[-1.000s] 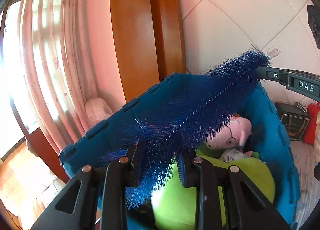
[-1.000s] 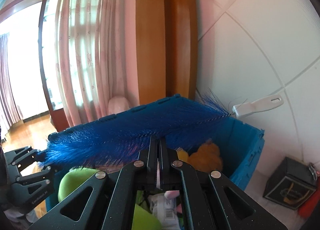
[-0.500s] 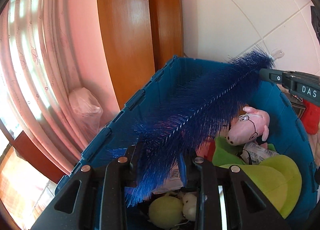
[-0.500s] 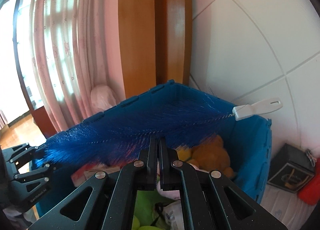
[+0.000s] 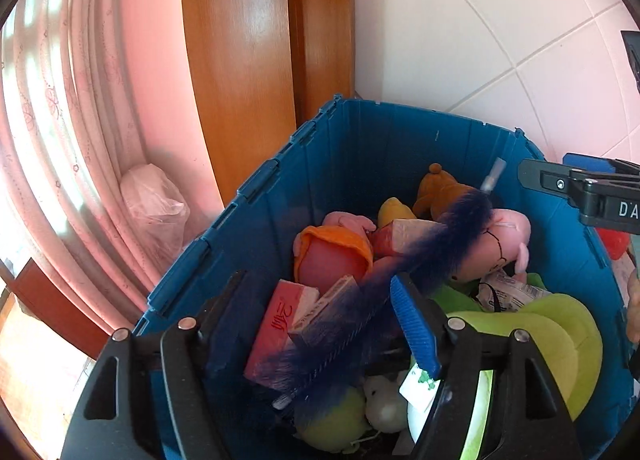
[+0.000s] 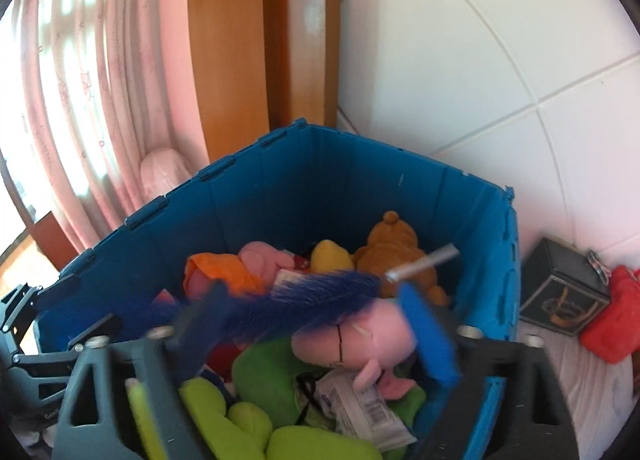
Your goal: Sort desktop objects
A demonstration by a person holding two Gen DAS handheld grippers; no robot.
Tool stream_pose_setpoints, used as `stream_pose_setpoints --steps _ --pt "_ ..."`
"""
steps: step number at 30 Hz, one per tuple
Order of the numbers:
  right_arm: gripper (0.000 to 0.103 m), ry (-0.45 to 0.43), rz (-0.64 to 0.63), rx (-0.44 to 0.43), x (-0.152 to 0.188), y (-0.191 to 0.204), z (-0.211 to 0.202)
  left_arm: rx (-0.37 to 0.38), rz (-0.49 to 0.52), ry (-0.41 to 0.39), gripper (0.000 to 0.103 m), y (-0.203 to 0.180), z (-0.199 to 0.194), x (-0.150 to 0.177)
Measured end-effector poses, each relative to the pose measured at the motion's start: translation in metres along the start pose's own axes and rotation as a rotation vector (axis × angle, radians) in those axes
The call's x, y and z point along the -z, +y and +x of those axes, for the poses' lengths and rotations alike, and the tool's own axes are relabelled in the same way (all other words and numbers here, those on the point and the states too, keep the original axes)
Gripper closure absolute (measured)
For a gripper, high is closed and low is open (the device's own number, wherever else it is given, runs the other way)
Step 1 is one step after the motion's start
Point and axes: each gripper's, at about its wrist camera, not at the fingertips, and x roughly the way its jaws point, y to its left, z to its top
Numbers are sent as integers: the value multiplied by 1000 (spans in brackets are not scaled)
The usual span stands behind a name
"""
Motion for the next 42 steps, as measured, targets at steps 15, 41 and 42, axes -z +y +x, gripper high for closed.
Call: stream_pose_setpoints --steps 15,41,42 --pt "0 -81 14 115 50 16 -90 66 -11 -194 29 -18 -85 22" --pt "0 -124 179 221 135 23 -158 148 35 -212 0 -40 -120 63" --pt "0 -124 183 224 137 24 -159 154 37 -219 0 -39 -124 65"
